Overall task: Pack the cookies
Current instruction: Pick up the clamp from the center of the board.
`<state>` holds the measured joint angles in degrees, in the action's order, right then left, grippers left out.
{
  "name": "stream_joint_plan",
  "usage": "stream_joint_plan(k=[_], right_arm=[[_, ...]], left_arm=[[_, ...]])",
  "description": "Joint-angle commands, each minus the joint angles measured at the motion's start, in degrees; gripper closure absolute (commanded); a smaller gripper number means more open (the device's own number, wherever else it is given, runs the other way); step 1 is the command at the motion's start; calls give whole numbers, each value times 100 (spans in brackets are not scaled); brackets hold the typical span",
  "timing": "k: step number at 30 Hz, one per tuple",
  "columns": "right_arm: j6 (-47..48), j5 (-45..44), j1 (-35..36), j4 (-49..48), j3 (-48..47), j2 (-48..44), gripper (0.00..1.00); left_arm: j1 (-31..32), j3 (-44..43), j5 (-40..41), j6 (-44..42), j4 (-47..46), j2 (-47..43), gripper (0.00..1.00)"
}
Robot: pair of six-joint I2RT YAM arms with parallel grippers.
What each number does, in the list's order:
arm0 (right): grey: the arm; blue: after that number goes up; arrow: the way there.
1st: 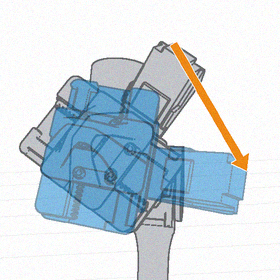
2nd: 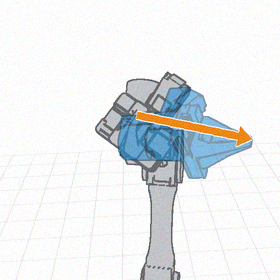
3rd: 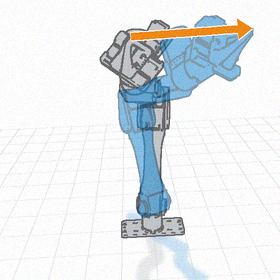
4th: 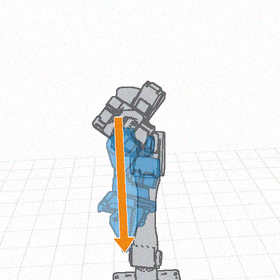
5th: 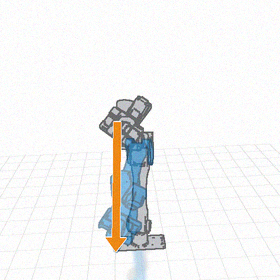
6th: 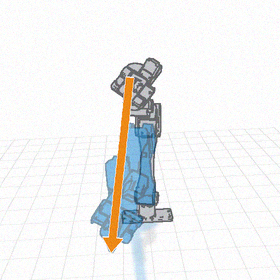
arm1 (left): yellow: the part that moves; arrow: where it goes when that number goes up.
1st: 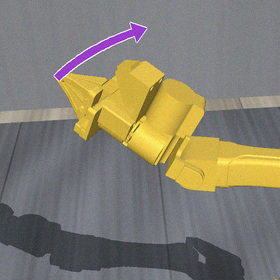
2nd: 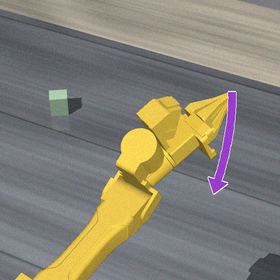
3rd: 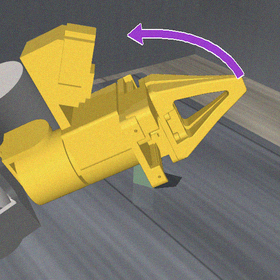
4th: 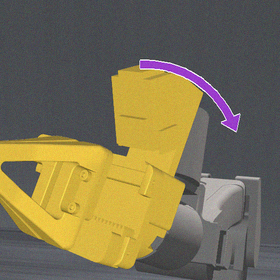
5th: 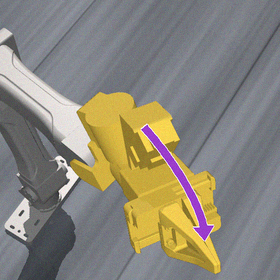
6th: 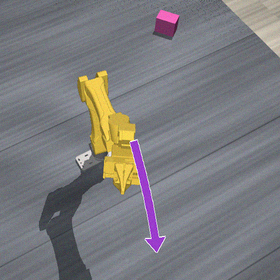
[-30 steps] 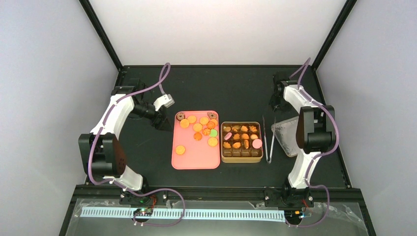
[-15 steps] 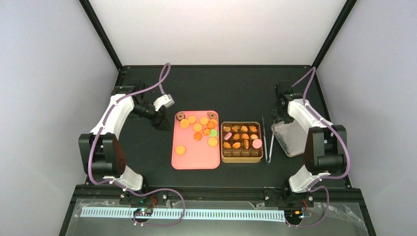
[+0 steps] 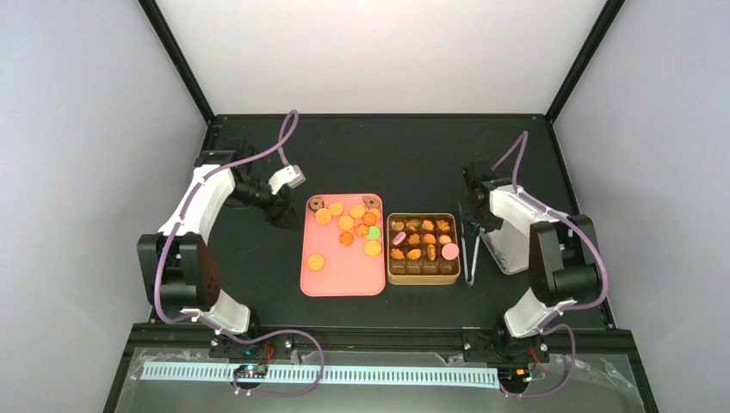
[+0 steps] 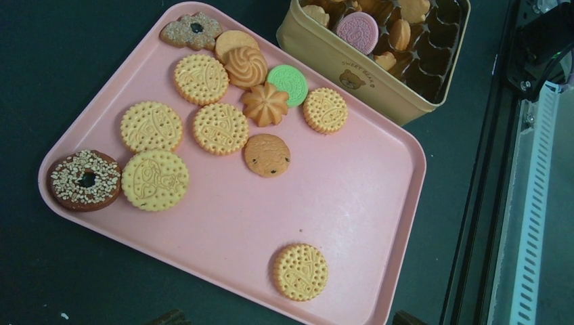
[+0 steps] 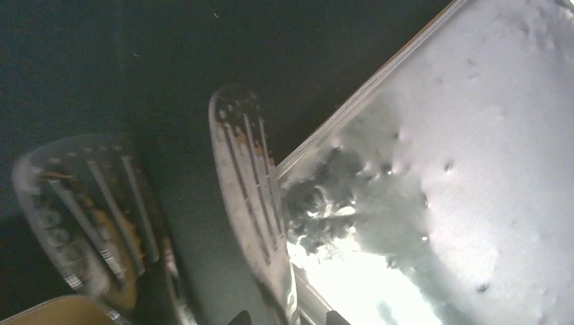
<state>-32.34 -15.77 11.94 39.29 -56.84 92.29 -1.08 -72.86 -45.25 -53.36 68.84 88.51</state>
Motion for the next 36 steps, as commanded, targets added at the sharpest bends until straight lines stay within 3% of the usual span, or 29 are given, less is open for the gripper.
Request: stream_joint_plan(k=[1,9,26,31,36], right_arm=[[-186,-315,9,-31,58,373,76],[-122,-487,44,-164,216,418,99],[271,-676,143,299,-278,-793,99],[389,-255,248,461,-505,-1361,99],[753,551,883,1023,-1637,-1431,99]], left_arm=[[-50,-206,-45,-43,127,-171,20],[-15,-292,-323,-198,273,-216,19],[621,-704,-416,-628,550,-589,17],[920,-822,-283,-918,570,-739,17],[1442,-871,274,-1571,235,-1247,17]])
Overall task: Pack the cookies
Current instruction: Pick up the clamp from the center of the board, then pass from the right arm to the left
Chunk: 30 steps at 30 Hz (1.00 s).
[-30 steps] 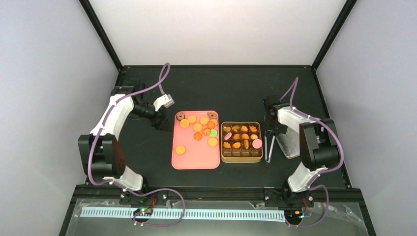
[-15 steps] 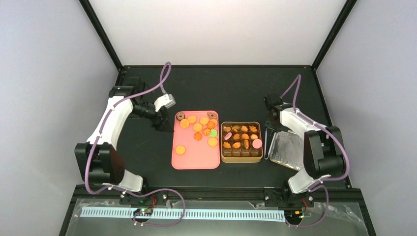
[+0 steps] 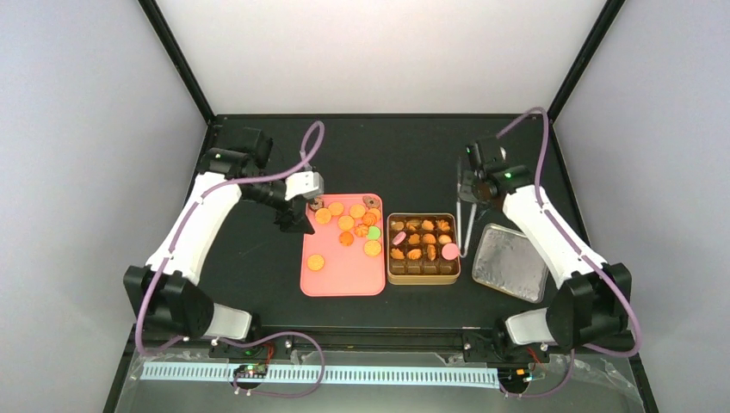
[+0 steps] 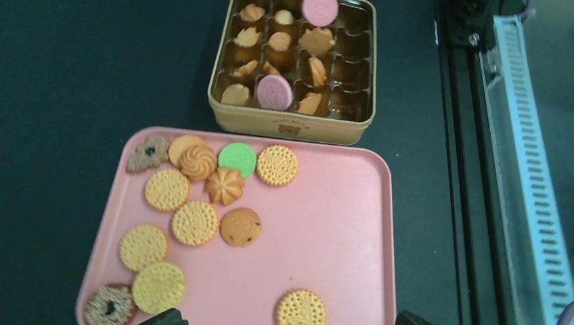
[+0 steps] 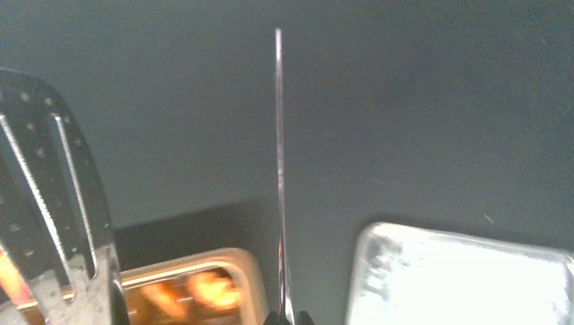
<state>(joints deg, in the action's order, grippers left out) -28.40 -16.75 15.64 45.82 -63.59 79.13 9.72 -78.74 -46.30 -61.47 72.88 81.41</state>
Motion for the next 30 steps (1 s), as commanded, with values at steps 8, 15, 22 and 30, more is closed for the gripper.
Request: stream_joint_plan(k=[8,15,22,30], right_arm=[[577,1023,2237,1275,-3014,962,99],[729,1156,3450,1670,-4288,2268,99],[796,1245,4030,2060,-5537,3208,99],[824,1003,4367,2639,-6496,3944,99]], left_arm=[[1667,11,1854,-1663,-1010,-1630,19],[2616,1418,2920,-2621,-2333,-2886,22],[2933,2176,3370,-3101,-2514,-3235,32],[3077,2959,3913,-3432,-3136,-3589,37]])
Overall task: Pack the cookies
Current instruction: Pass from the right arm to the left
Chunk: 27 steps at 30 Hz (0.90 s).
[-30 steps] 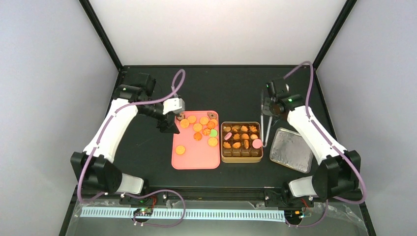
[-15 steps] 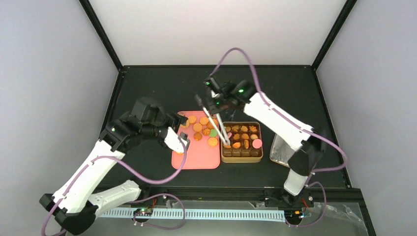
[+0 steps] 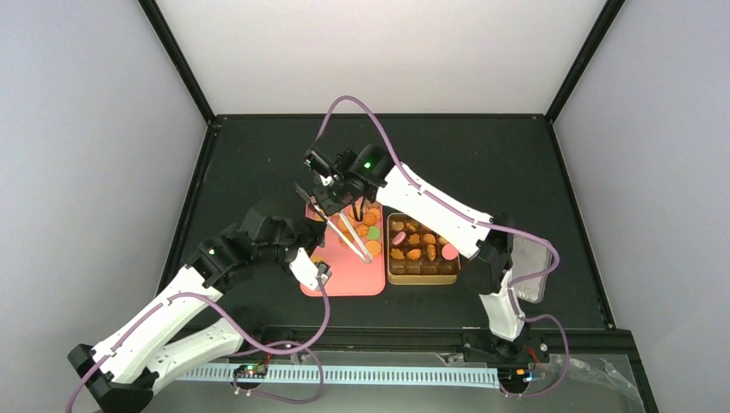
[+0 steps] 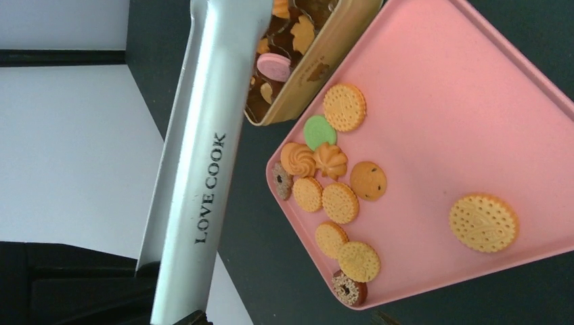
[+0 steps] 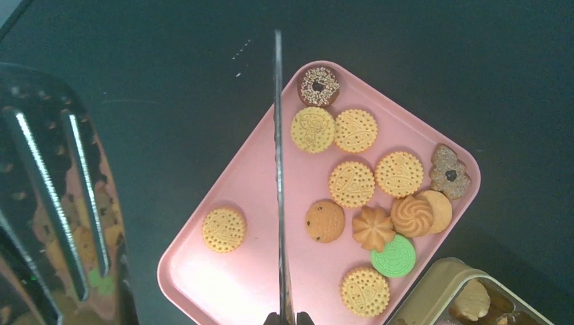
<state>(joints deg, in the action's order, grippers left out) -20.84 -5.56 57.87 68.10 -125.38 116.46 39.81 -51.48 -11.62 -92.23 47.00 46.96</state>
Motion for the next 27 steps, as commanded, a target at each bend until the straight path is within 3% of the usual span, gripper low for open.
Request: stream_joint_plan(k=[1,8,16,20,27], right_arm=[[63,-152,172,422,-299,218,99],[-32,176,177,-14,379,-160,99],[-362,2008,-203,-1243,1597,-1005,99],[-452,2824,-360,-1575,1900,-1264,99],[-592,3397,-414,-1772,2150,-1363,99]], left_arm=[[70,261,471,-324,-595,-168,37],[62,750,725,259,-1788,-629,35],[65,2376,899,-71,-4360,-1840,32],[59,2681,714,-136,-4990,-2180,32],[54,3009,382,-467,-5699,-2459,32]])
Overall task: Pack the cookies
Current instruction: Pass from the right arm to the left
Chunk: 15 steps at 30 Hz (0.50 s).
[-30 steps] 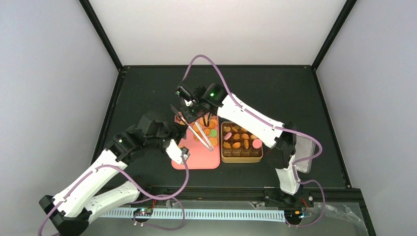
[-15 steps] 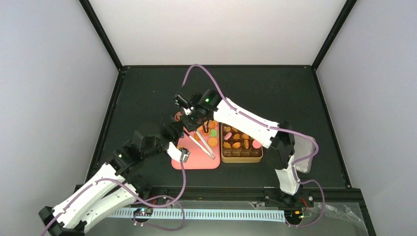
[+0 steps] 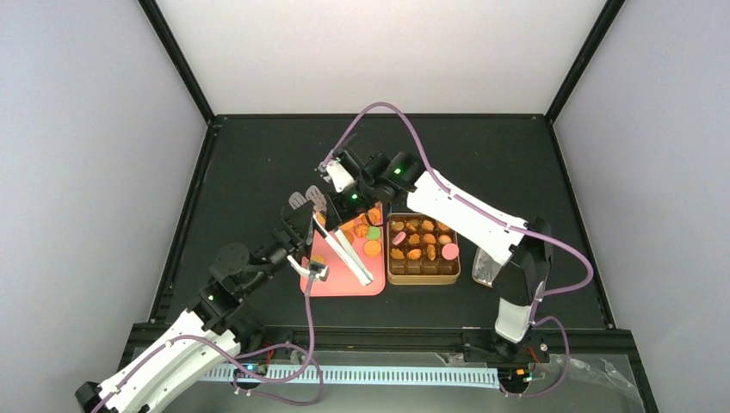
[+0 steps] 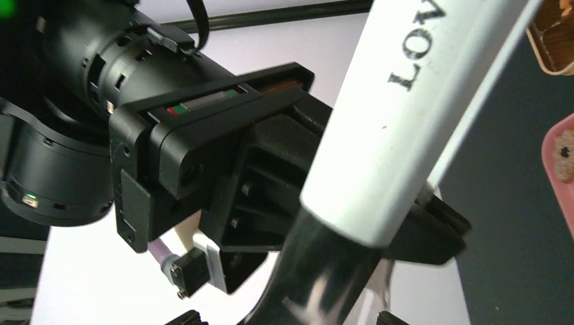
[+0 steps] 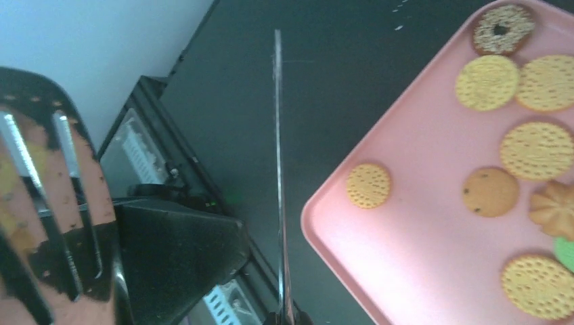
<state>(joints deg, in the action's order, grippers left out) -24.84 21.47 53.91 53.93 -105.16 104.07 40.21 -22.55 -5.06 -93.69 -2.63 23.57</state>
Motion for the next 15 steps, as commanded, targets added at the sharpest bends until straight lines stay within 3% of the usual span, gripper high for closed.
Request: stream_joint_plan(k=[1,8,15], right_arm=[[-227,788,-27,-411,169,-122,99],[-444,1385,-129,-700,302,-134,99],[-930,2078,-407,-1573,917,-455,99]], left_arm=[[8,125,-309,-390,-738,-139,33],[14,295,-539,-689,-683,-458,36],[14,365,-632,-683,-659,-809,39]])
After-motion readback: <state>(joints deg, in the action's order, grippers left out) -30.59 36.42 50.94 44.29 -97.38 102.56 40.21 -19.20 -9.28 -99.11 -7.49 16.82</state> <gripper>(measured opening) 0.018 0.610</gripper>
